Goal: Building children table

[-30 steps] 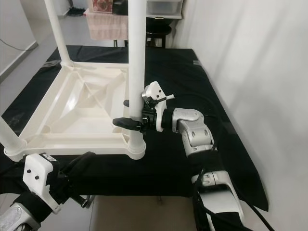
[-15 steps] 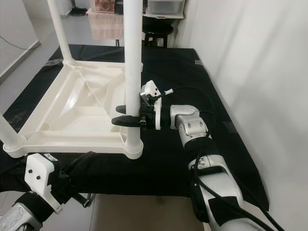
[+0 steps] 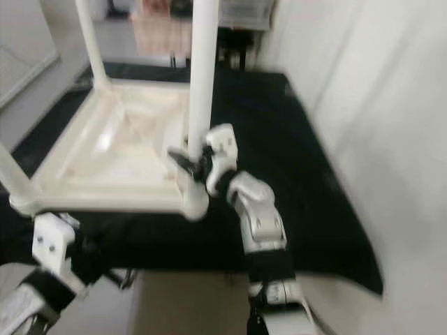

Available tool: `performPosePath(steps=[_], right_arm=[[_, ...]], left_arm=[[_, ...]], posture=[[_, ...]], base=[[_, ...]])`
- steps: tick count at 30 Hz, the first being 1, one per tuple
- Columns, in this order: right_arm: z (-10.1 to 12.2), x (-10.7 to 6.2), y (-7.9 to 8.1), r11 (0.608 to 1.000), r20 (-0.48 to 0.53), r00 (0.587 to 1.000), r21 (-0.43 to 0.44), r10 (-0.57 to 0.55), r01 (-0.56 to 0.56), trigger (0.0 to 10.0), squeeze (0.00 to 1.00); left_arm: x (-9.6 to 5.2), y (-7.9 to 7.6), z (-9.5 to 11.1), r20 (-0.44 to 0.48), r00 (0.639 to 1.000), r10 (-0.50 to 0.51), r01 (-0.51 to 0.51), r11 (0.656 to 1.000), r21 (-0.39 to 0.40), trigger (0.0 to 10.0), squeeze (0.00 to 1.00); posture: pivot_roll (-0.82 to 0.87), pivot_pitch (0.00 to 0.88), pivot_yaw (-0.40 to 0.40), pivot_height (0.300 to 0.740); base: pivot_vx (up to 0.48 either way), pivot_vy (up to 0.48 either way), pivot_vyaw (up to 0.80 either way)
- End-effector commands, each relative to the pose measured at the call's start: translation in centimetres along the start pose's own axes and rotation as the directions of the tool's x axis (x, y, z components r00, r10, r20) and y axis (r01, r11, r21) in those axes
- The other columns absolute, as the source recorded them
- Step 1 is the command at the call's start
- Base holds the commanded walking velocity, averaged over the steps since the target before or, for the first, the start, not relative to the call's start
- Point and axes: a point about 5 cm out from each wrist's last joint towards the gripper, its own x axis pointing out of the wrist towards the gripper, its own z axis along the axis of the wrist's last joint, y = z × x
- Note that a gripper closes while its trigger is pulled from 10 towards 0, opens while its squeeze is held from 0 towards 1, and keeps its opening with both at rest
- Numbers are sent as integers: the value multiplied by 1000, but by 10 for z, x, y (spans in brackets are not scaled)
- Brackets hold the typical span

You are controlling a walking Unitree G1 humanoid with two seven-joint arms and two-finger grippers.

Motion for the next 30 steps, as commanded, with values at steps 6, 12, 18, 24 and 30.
performPosePath(steps=[6,12,18,24,30], right_arm=[[-30,0,21,999,-145,988,-2,46,-46,0,0],[-23,6,29,982,-133,974,53,185,-179,10000,1000],[19,4,28,797,-35,797,-24,603,-604,10000,267],[29,3,9,688,-93,697,-112,711,-717,10000,0],[39,15,-15,617,-138,628,-118,766,-778,10000,0]], left_arm=[[2,1,-1,-8,1000,-13,13,1000,-3,10000,0],[2,1,-1,-6,1000,-5,5,1000,2,10000,0],[4,0,-2,-5,1000,-6,6,1000,-3,10000,0],[4,0,-3,-6,1000,-8,8,1000,-5,10000,0],[4,-2,-4,-8,1000,-6,6,1000,-6,10000,0]], posture=[[16,104,-55,740],[24,98,-65,740],[39,87,-63,740],[50,78,-65,740],[61,70,-74,740]], base=[[0,0,0],[0,0,0],[0,0,0],[0,0,0],[0,0,0]])
